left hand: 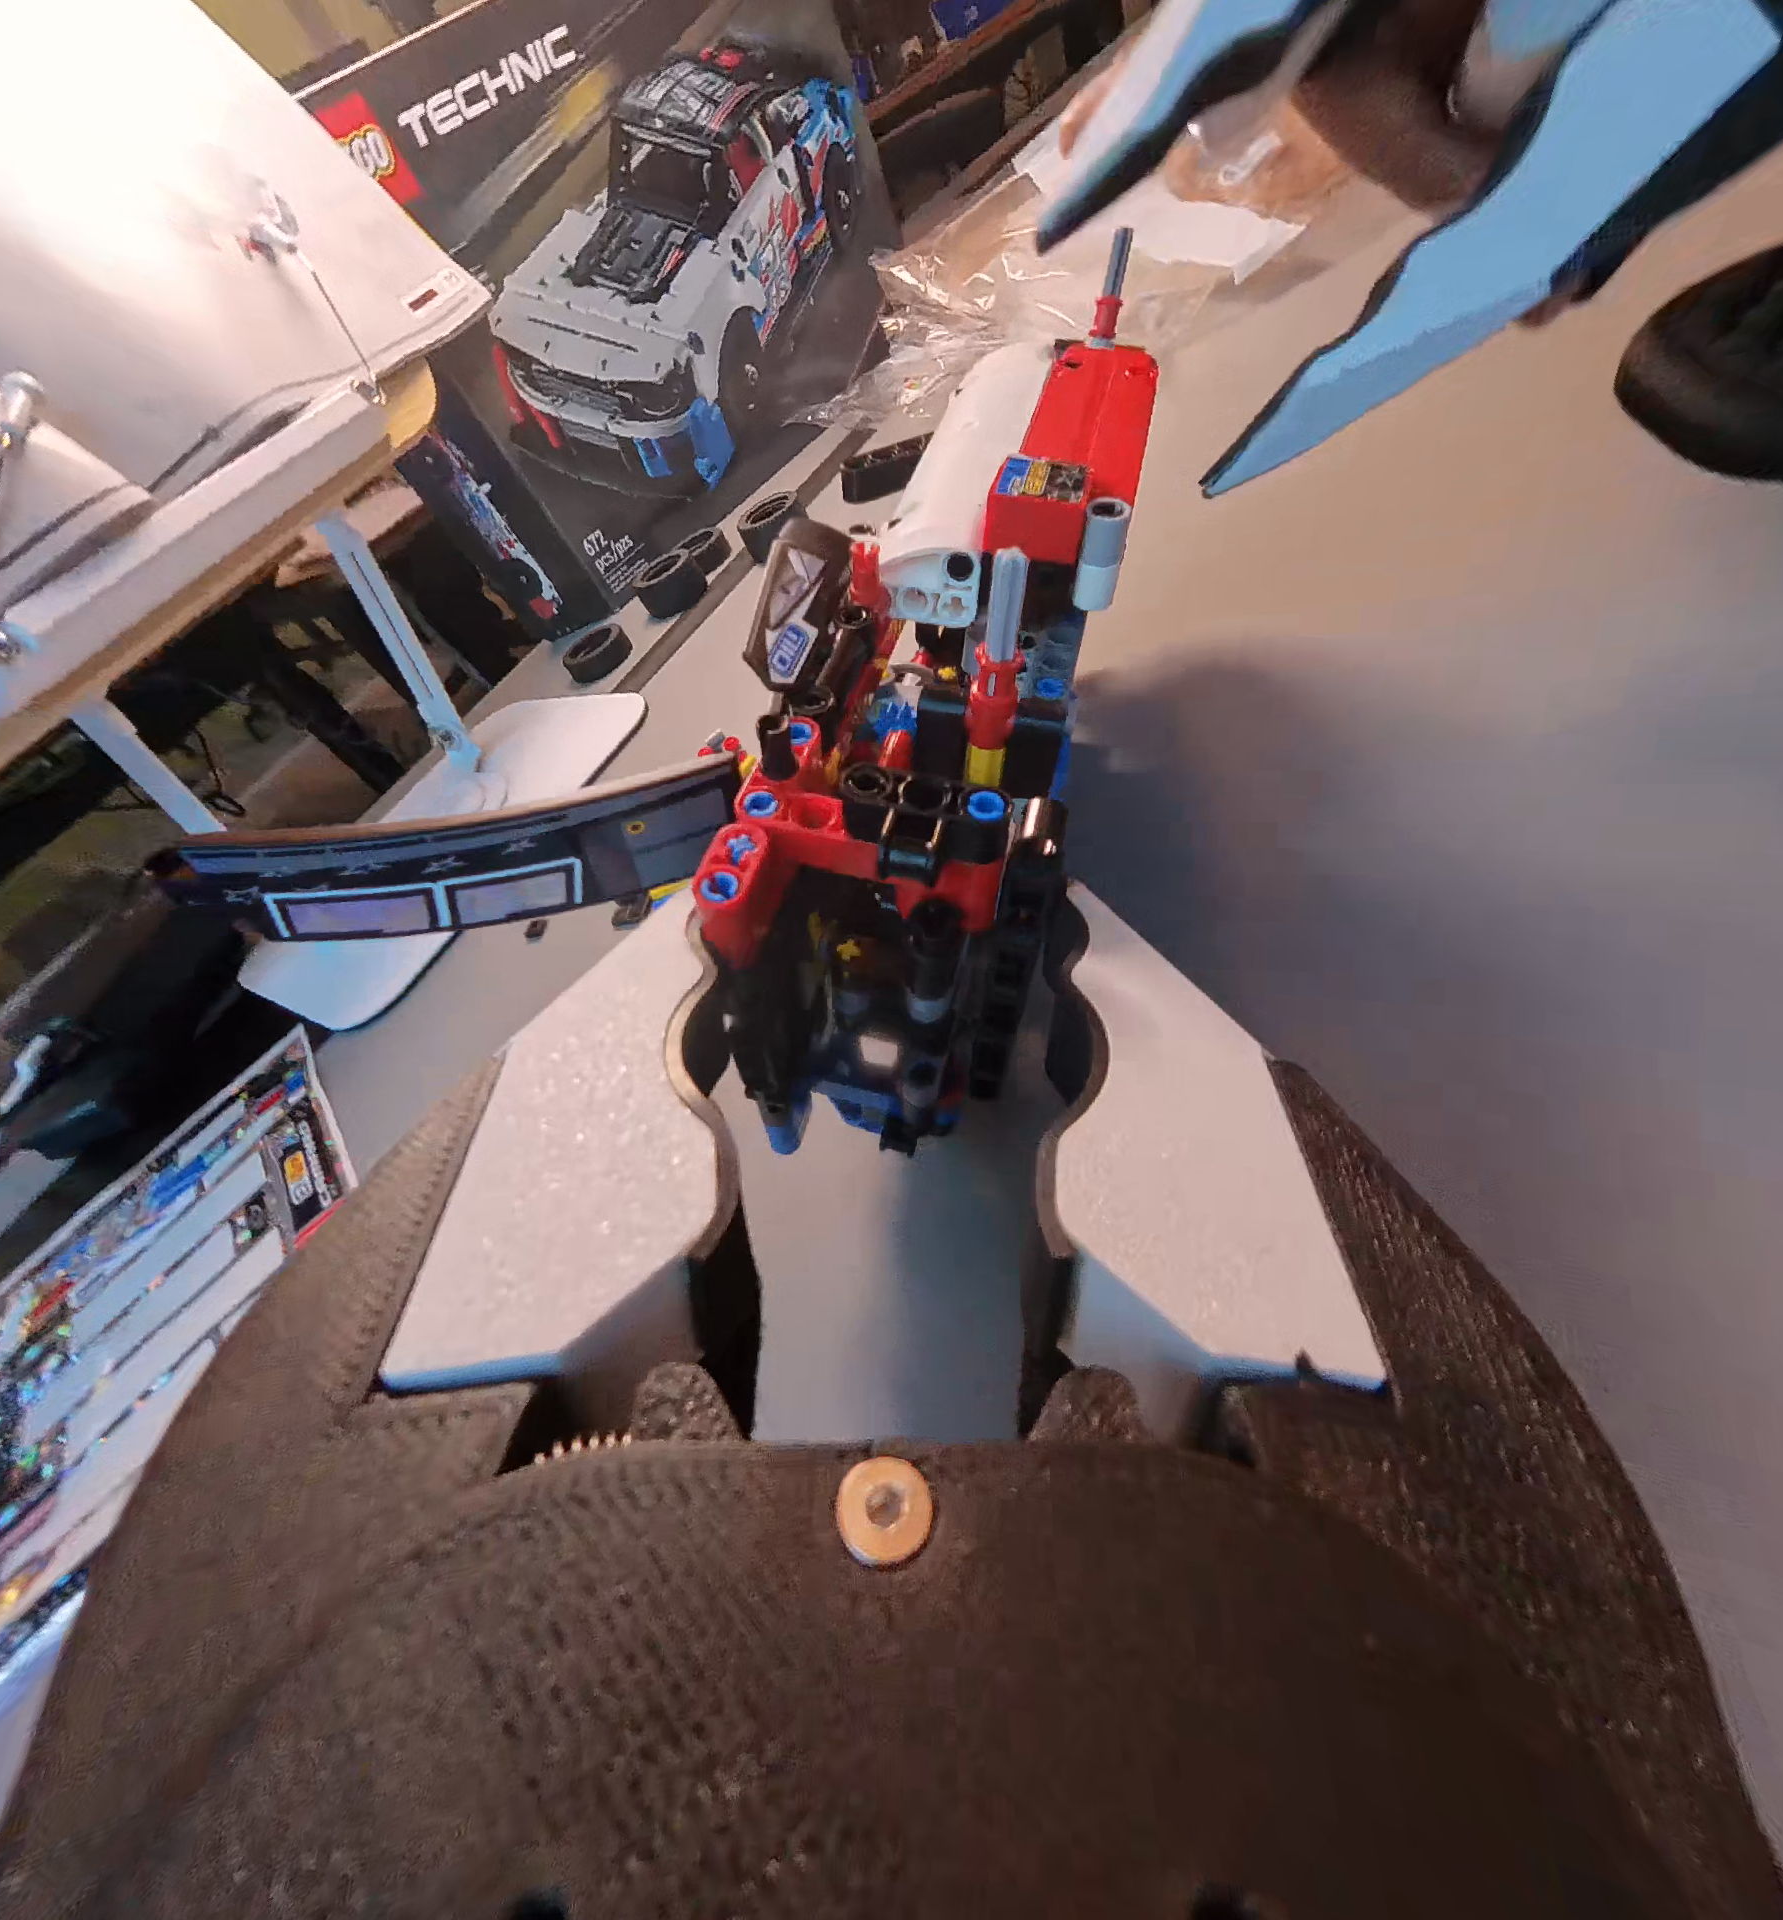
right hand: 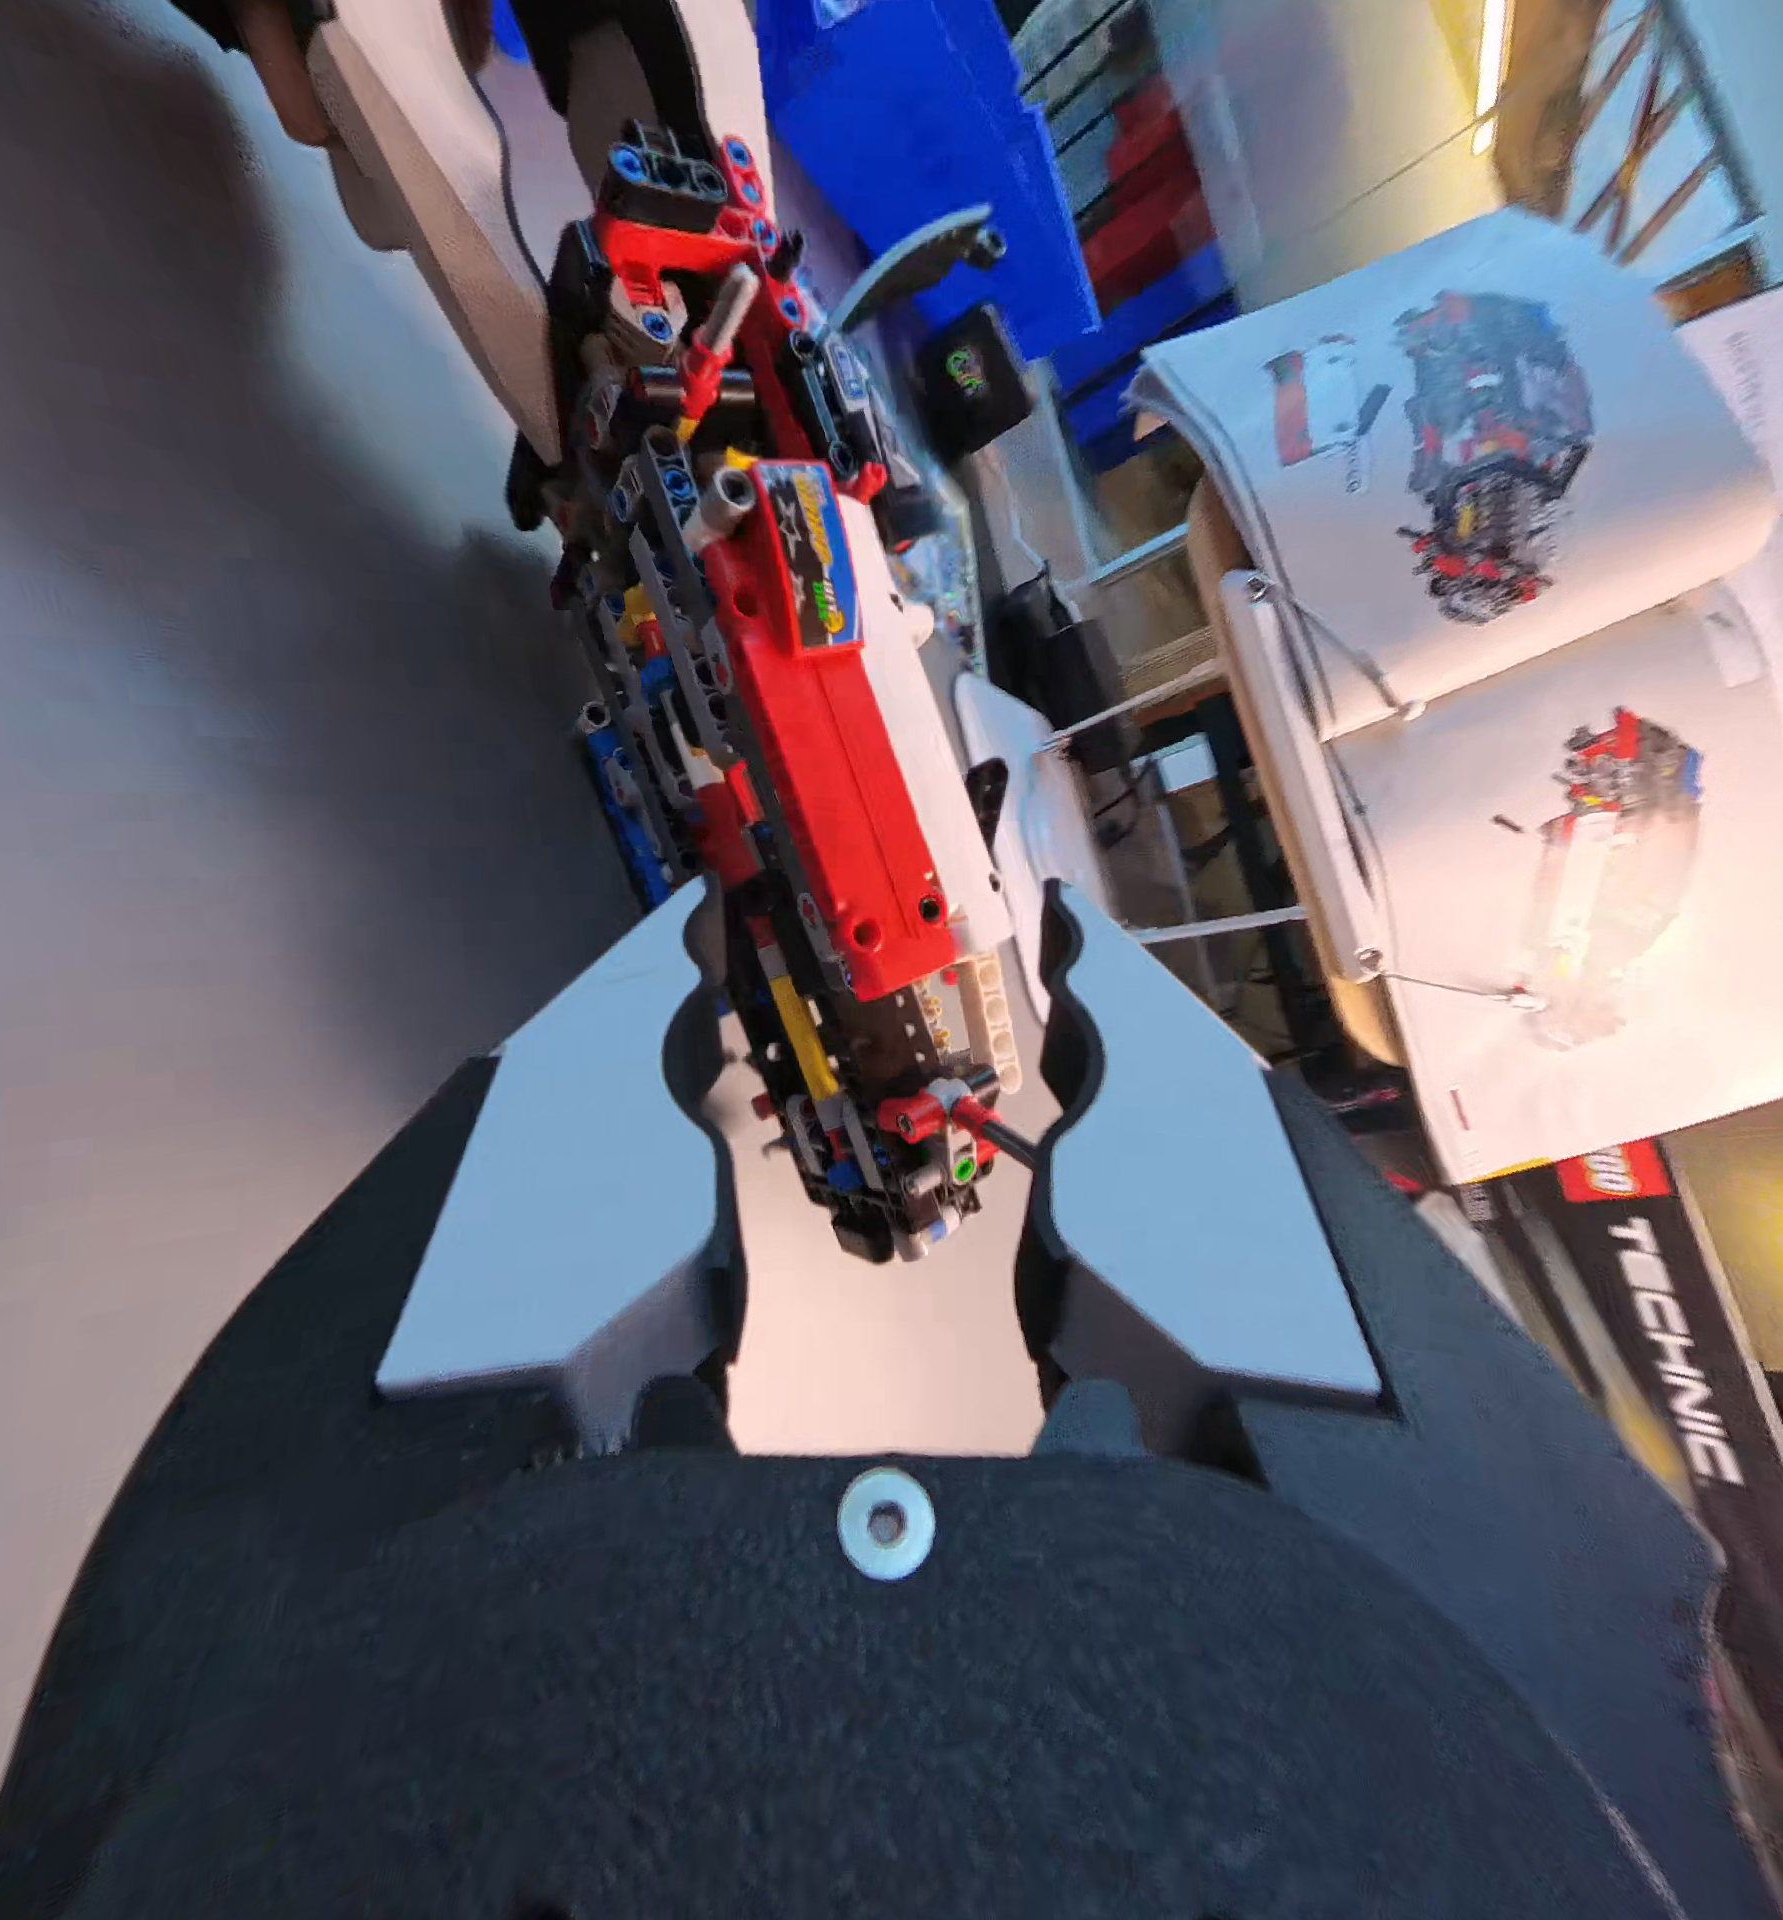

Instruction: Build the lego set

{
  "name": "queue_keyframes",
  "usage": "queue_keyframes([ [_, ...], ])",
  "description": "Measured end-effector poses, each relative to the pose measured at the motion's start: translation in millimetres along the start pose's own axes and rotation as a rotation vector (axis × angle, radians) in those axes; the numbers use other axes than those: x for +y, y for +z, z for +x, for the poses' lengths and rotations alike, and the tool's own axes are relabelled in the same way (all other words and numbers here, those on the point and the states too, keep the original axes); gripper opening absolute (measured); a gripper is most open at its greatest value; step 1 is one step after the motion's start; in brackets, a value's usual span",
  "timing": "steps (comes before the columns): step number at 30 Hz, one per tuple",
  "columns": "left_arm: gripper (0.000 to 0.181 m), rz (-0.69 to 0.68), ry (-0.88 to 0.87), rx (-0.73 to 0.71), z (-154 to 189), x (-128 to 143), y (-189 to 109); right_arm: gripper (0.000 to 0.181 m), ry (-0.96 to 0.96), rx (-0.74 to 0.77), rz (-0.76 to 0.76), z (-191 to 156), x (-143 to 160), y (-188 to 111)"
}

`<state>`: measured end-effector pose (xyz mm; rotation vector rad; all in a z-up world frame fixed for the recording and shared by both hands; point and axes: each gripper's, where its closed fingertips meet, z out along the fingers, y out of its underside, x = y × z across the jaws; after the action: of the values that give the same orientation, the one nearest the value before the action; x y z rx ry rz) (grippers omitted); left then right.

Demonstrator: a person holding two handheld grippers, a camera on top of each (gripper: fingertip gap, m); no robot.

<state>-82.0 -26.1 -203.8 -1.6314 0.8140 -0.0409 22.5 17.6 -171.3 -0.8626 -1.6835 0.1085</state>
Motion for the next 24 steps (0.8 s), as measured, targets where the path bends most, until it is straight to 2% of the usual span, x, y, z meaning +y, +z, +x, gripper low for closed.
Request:
queue_keyframes([
  [2, 0.058, -0.005, 0.096, -0.01, 3.8, 0.2, -0.9, 0.07, 0.051, -0.08, -0.043, -2.0, 9.0, -1.0],
  [4, 0.059, -0.018, 0.179, -0.021, 7.2, 0.4, -0.6, 0.071, 0.07, -0.146, -0.083, -7.6, 19.7, 1.1],
  [8, 0.059, -0.047, 0.34, -0.054, 14.1, 1.1, 2.6, 0.057, 0.045, -0.151, -0.079, -19.2, 23.3, 9.5],
  [11, 0.06, -0.069, 0.392, -0.078, 13.1, 4.8, 2.6, 0.056, 0.003, -0.079, -0.087, -22.1, 24.7, 11.0],
  [17, 0.071, -0.09, 0.208, -0.001, 22.5, 3.2, -6.6, 0.056, -0.065, 0.125, -0.147, -36.2, 28.0, 8.3],
  [21, 0.07, -0.041, 0.025, 0.049, 27.0, -5.9, -19.8, 0.056, -0.113, 0.135, -0.177, -43.7, 33.0, 6.6],
  [24, 0.062, -0.089, -0.019, 0.048, 26.7, 5.5, -19.7, 0.058, -0.108, 0.11, -0.273, -53.4, 45.4, 7.3],
])
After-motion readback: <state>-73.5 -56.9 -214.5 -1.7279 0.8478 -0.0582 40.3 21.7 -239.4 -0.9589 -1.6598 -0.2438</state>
